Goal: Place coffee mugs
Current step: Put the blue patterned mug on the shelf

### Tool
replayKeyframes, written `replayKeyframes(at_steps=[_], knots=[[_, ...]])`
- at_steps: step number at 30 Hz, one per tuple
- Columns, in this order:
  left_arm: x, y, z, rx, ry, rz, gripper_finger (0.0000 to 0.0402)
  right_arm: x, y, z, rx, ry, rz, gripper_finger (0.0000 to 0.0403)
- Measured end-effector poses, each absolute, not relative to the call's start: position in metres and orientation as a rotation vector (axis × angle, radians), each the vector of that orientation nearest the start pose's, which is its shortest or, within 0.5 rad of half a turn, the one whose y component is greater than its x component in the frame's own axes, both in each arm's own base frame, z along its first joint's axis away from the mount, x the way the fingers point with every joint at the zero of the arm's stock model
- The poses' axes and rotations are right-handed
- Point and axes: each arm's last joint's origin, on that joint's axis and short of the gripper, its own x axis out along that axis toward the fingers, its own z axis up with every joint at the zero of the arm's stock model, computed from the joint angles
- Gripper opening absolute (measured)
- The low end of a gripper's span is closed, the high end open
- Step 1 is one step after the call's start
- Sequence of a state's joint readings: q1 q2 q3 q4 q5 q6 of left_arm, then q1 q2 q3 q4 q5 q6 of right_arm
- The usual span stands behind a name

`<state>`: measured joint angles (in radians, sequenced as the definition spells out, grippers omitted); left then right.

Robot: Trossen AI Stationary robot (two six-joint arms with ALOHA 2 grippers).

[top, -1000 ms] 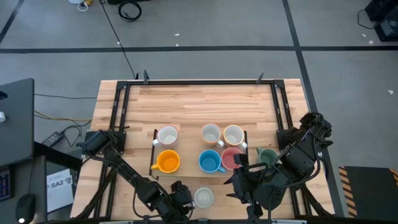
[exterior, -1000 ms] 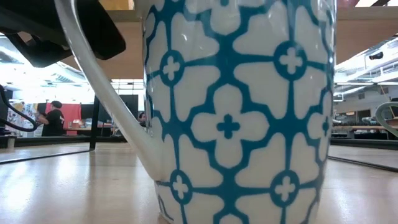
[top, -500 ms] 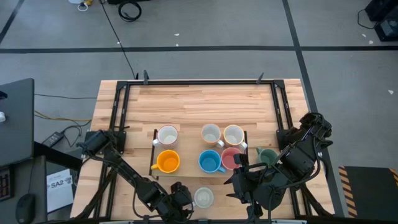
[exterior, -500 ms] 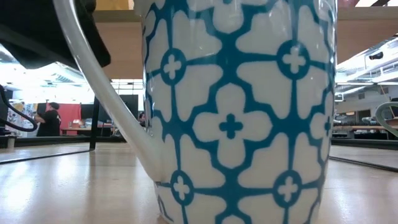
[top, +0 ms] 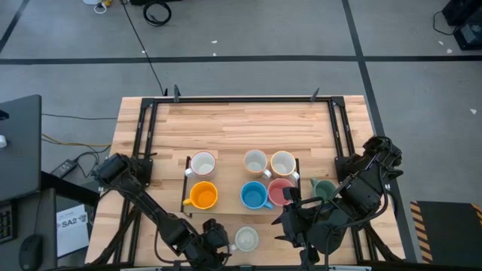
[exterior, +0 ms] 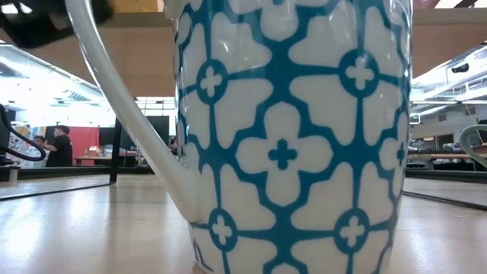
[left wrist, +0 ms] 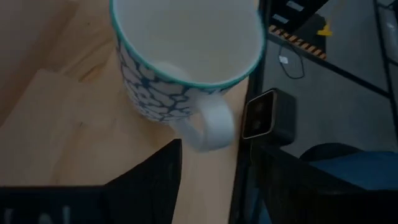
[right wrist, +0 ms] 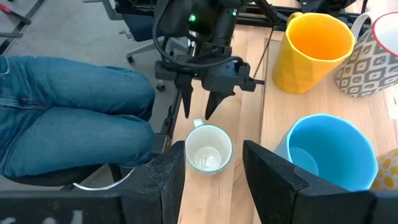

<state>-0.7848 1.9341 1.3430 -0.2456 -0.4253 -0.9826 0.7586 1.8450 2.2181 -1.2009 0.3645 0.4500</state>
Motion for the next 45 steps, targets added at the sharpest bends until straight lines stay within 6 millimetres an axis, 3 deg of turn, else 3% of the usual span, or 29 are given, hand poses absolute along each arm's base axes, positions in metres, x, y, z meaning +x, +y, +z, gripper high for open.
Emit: replayKeyframes(at_steps=[11,22,29,35,41,45], knots=[[0.298,-0.289,0.219,-0.521,0.706,-0.089,0.0197,0.27,0.241,0.433,-0.018,0.765,0.203,0.0166],[0.325,-0.278,0.252,-0.474,0.45,-0.29,0.0197,0.27,0.241,0.433,-0.018,0.765,0.203,0.0166],[0.341,-0.265,0.264,-0.425,0.444,-0.339,0.0197,0.27,0.241,0.433,-0.019,0.765,0.203,0.0166],[0.351,-0.259,0.293,-0.313,0.448,-0.333,0.0197,0.27,0.241,0.433,-0.02,0.767,0.202,0.0166],[0.35,-0.255,0.321,-0.192,0.529,-0.275,0.0197,0.269,0.241,0.433,-0.017,0.767,0.201,0.0166],[0.346,-0.249,0.326,-0.112,0.586,-0.2,0.0197,0.269,0.241,0.433,-0.017,0.767,0.201,0.0166]])
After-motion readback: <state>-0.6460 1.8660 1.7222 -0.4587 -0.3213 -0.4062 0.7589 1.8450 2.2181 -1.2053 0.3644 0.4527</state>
